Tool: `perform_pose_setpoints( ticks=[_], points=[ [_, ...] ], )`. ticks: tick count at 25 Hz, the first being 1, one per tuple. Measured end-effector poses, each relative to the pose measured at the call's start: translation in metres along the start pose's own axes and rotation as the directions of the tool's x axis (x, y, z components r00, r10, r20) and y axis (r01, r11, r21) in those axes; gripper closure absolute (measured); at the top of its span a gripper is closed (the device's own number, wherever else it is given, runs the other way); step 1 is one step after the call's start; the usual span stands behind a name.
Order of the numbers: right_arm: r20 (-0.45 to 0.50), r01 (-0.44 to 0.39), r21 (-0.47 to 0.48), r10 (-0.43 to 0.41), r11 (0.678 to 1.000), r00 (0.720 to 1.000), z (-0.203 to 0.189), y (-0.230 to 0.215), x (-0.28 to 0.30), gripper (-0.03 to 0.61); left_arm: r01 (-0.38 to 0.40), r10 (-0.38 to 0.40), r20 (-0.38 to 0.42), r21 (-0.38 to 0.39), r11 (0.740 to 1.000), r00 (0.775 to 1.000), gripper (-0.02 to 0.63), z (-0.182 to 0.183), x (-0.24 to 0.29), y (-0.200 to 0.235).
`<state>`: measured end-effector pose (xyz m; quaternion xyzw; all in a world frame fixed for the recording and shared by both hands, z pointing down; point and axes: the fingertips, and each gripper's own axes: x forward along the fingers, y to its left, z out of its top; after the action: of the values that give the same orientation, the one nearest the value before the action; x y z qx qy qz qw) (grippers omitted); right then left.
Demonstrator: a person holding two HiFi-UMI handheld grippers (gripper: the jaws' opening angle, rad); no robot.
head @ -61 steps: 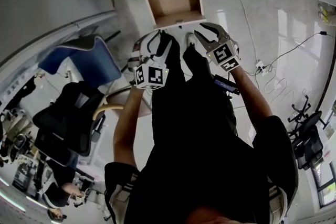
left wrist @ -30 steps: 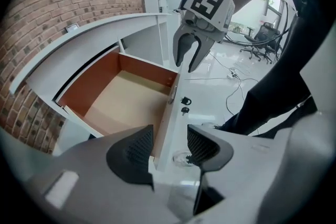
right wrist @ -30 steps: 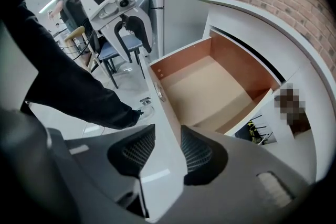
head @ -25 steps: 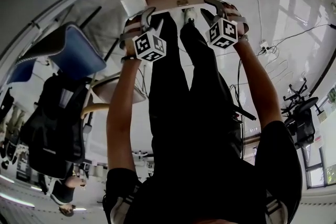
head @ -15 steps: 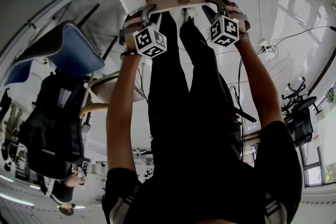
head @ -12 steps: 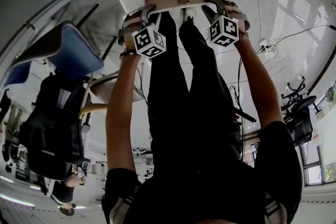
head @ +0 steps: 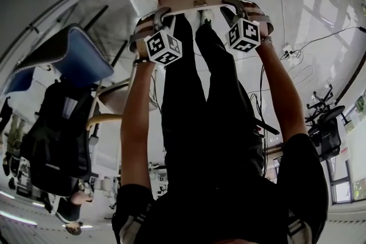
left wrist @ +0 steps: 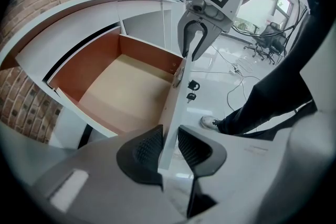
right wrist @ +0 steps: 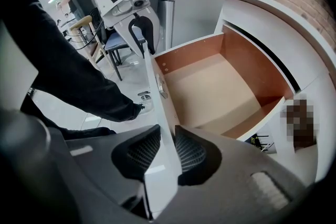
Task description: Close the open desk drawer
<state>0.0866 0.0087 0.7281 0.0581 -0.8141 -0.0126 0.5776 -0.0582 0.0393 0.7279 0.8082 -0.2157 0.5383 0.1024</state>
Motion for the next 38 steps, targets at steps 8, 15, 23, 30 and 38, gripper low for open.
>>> perform_pose_setpoints(
  ticks=[8,15,23,30,38],
  points=[
    [0.004,-0.016,-0.023,0.016,1.0,1.0,0.01,-0.008,-0.019,0.491,-0.024,0.025,0.022,-0.021,0.999,0.999,0.508,0.009,-0.02,0.008],
    [0.013,-0.054,-0.033,0.055,0.998,0.998,0.021,-0.02,-0.039,0.493,-0.003,0.004,0.033,-0.025,1.0,0.999,0.509,0.021,-0.04,0.021],
    [0.02,-0.092,-0.054,0.093,0.994,0.995,0.028,-0.031,-0.054,0.497,0.004,-0.003,0.039,-0.026,1.0,0.999,0.508,0.032,-0.053,0.031],
    [0.012,-0.083,-0.047,0.083,0.995,0.996,0.03,-0.045,-0.064,0.493,0.009,-0.008,0.062,-0.014,1.0,0.998,0.511,0.043,-0.061,0.038],
    [0.009,-0.069,-0.045,0.069,0.997,0.998,0.029,-0.066,-0.065,0.489,0.011,-0.011,0.066,-0.004,1.0,0.998,0.517,0.053,-0.058,0.05]
  ],
)
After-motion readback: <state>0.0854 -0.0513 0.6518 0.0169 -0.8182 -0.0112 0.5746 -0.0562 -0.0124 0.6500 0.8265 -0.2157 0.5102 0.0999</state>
